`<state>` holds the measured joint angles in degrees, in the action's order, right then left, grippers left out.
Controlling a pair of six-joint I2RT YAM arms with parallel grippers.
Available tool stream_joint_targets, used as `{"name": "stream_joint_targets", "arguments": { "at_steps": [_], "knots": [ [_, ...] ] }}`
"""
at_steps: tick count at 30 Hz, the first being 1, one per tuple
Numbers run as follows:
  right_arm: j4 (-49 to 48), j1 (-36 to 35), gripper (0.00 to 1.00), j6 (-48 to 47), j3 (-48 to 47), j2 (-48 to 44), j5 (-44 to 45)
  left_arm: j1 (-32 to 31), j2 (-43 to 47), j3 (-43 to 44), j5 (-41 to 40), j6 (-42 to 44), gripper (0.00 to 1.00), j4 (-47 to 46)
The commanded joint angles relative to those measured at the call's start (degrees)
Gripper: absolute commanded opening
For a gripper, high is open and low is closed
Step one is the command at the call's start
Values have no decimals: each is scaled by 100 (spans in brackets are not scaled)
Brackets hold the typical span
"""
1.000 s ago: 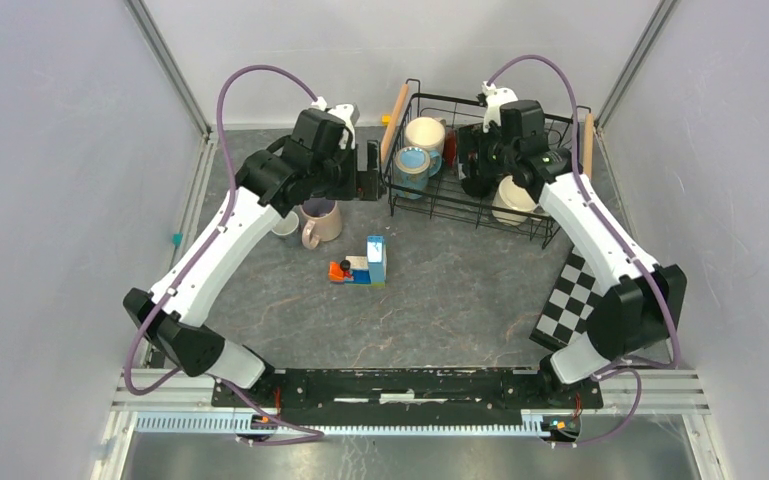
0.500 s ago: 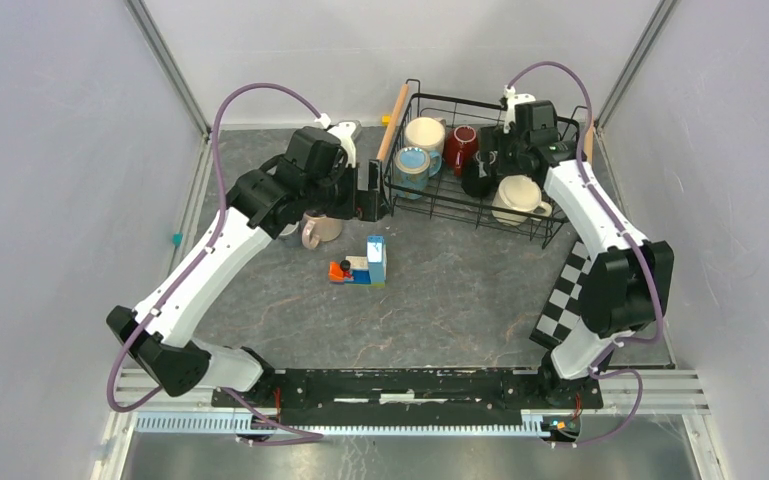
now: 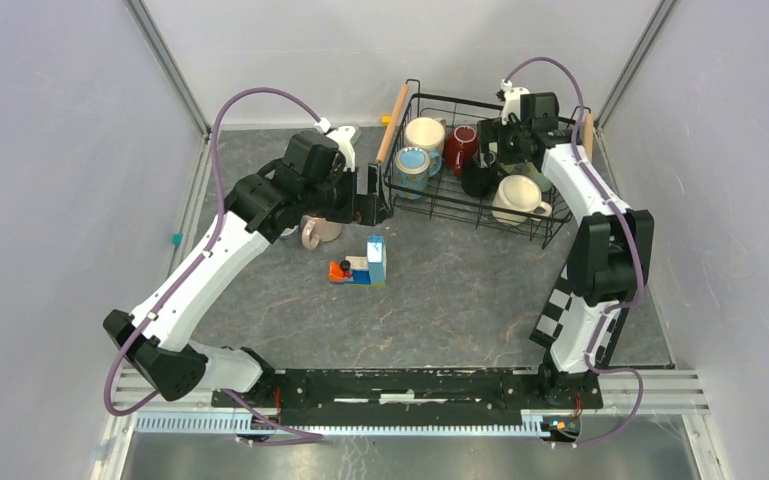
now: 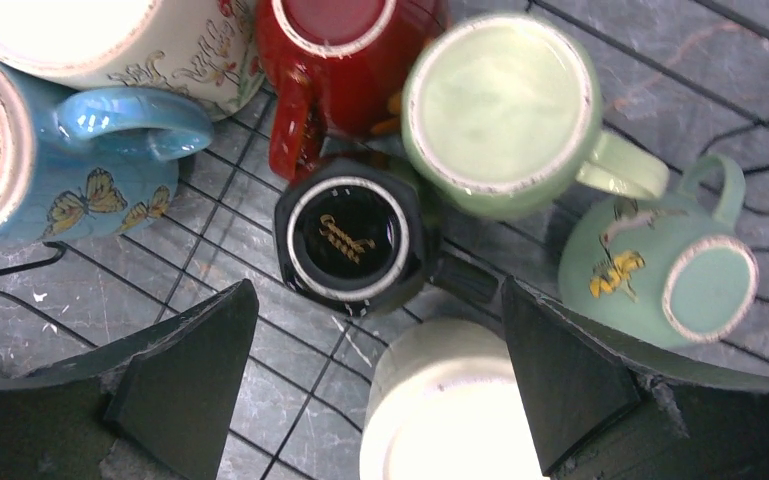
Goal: Unload the cups from the dish rack
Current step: Unload the cup from the dish rack.
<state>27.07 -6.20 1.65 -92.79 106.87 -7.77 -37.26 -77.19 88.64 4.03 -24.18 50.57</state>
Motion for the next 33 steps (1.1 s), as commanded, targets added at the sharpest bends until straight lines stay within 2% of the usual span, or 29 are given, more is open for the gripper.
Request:
{"name": "stream_joint_targets", "arguments": {
  "at_steps": [1,10,15,19,33],
  "knots": [
    [-100,-38,98,-399,-572,306,-218,-28,149,-19,186,195,100,-179],
    [338,-351,98,-388,-1310,929,384,-33,94,-42,214,142,100,-215],
    [802,-446,98,116,-1662,1187,1187,-37,113,-49,191,120,100,-217],
    [863,-527,98,450,-1669,1263,1431,-45,99,-55,194,90,100,-216],
    [936,-630,98,326,-1898,1631,1345,-55,160,-147,178,72,100,-217]
  ]
}}
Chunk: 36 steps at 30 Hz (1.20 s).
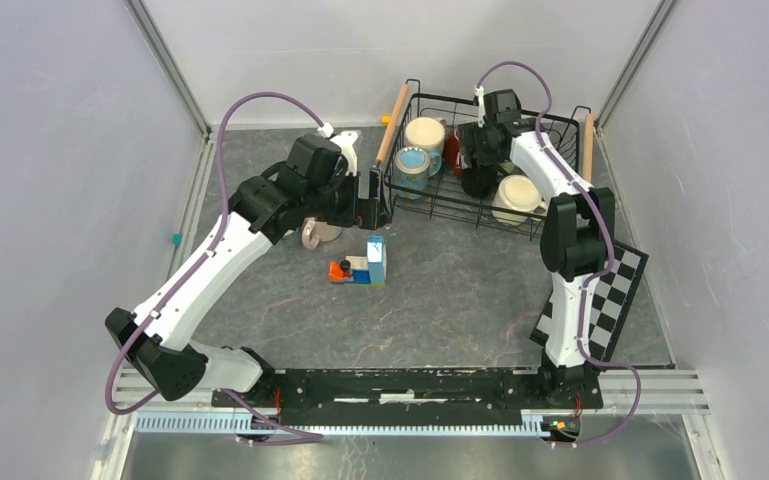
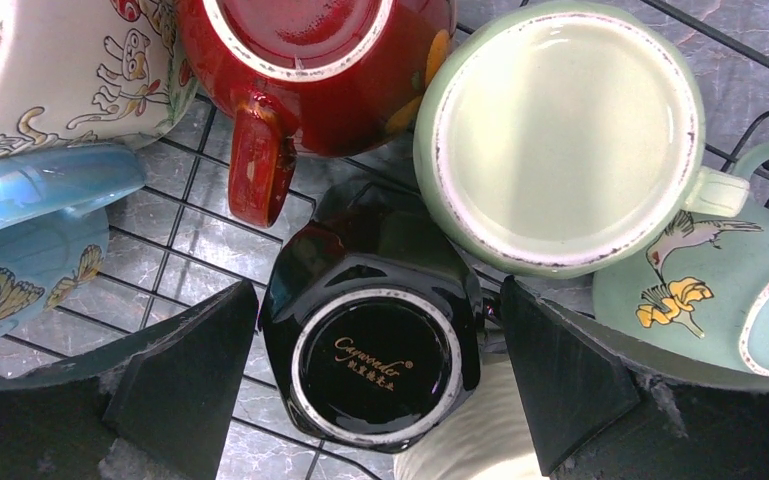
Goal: Unload the cups from the dish rack
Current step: Unload the cup from the dish rack.
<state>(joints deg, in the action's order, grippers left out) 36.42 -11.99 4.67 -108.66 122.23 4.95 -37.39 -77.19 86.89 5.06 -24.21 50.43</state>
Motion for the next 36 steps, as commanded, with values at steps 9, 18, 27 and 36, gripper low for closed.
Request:
{"name": "stream_joint_targets", "arguments": {
  "at_steps": [9,18,27,36],
  "knots": [
    [71,-216,98,-132,-245,282,397,-42,151,23,80,65,100,-203],
    [214,-322,90,-150,-305,384,527,-41,141,17,72,34,100,-202],
    [379,-327,46,-98,-726,100,306,-34,99,-75,204,-235,100,-495],
    [477,-329,32,-71,-777,-288,359,-36,81,-195,205,-488,100,-787]
  ]
}}
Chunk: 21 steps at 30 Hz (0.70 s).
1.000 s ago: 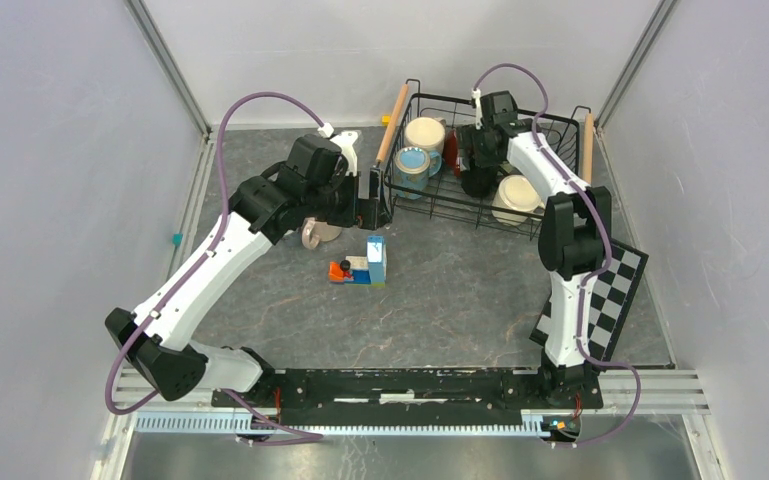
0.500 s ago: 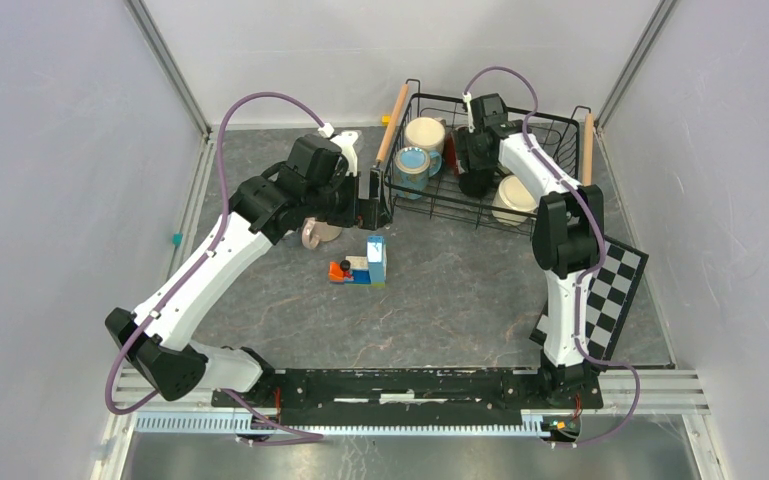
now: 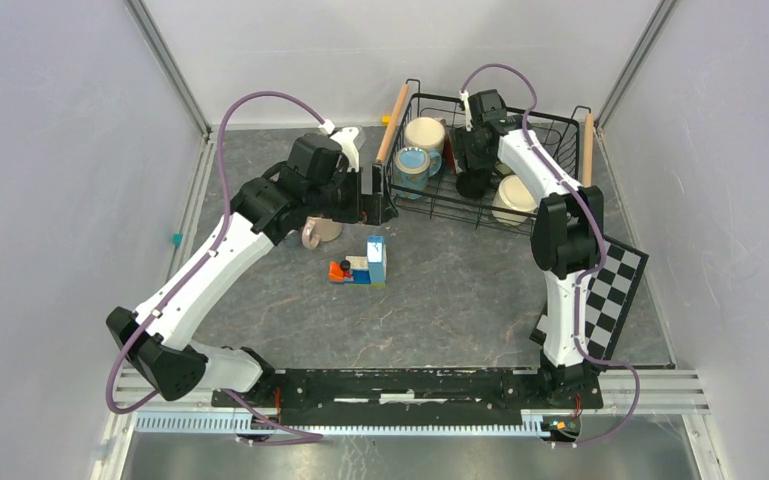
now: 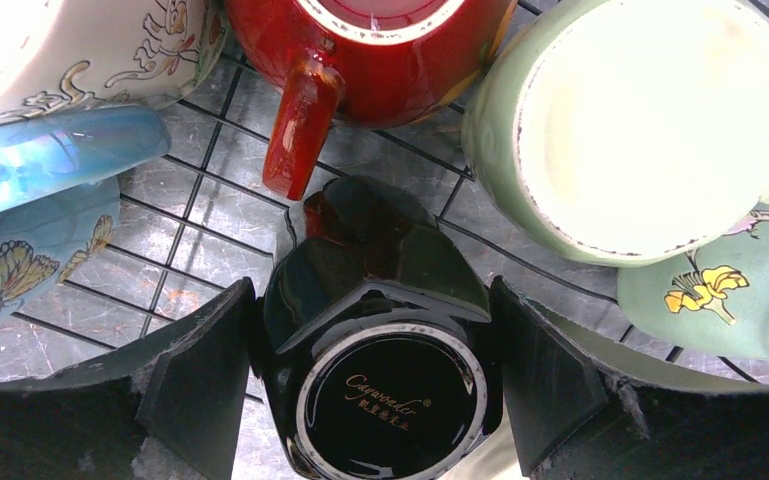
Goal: Unload the cups from the dish rack
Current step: Unload the cup from the dish rack.
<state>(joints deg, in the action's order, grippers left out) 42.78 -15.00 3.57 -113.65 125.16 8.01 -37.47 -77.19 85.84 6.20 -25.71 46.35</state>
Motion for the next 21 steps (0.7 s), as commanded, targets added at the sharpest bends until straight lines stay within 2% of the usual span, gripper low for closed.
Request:
{"name": "stream_joint_targets", "arguments": {
  "at_steps": [1,11,21],
  "knots": [
    [-161,-23,31,36,-224,-628,80,-23,79,-112,92,-365,100,-413],
    [-155,34,28,159,74,-1198,197,-27,24,-242,65,-568,100,-748],
    [-77,60,27,442,93,-1724,149,60,-166,-307,398,-862,100,-1600]
  ]
}}
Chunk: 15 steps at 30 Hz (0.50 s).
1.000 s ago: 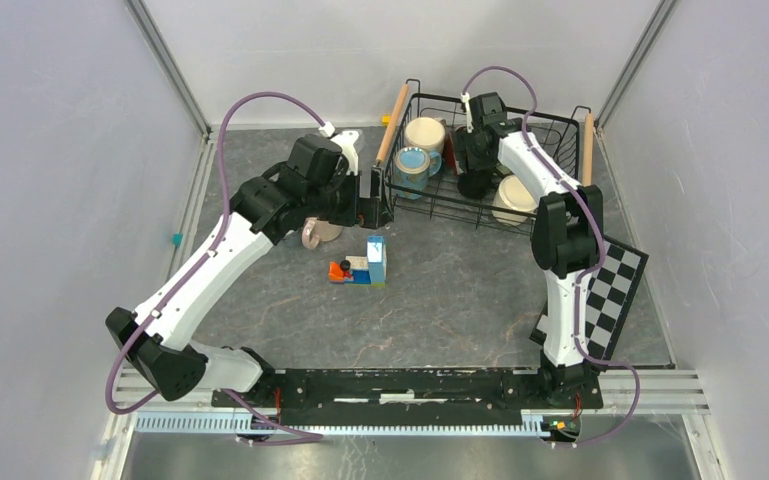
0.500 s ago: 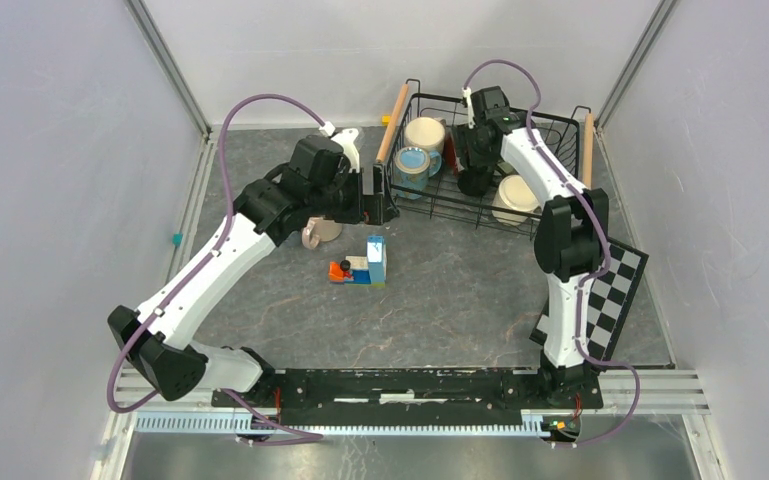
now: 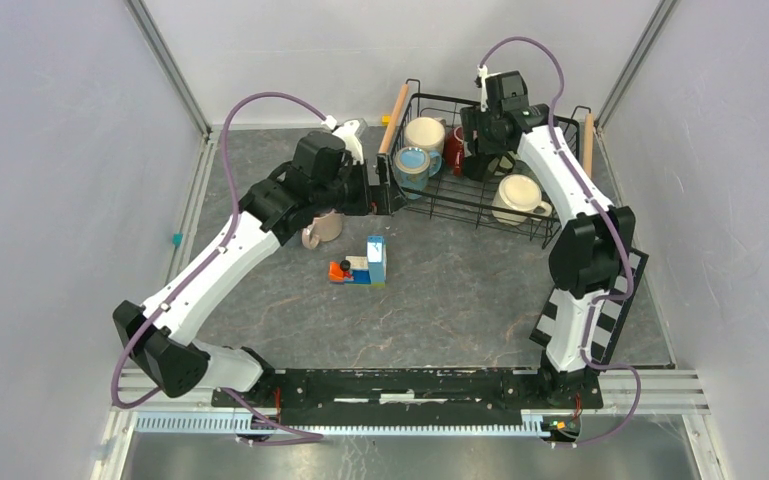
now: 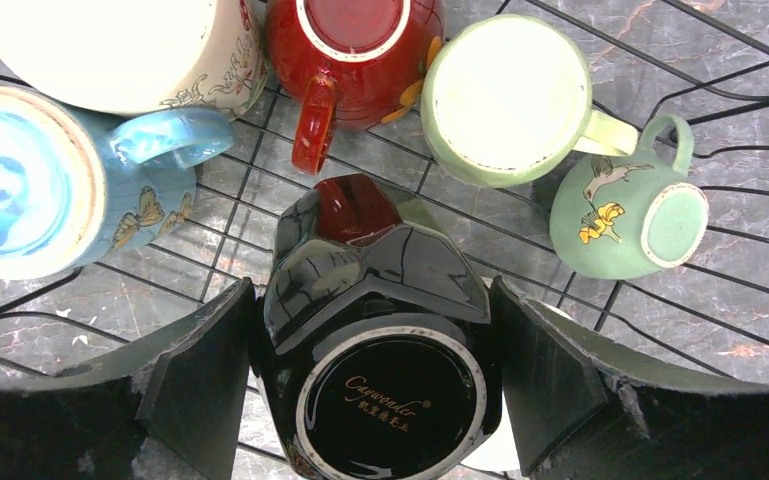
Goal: Unload the cups from the dish rack
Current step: Place the cup at the center of the board.
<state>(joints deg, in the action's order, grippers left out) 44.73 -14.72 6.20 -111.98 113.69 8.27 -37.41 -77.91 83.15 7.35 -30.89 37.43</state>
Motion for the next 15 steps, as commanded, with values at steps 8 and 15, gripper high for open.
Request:
{"name": "stream_joint_targets", "arguments": {
  "at_steps": [8,15],
  "knots": [
    [-224,64,26,409,-315,-879,-309,255,-544,87,770,-683,100,-1432],
    [-821,102,27,997,-137,-1227,-1915,671,-680,21,1239,-923,100,-2116]
  ]
}}
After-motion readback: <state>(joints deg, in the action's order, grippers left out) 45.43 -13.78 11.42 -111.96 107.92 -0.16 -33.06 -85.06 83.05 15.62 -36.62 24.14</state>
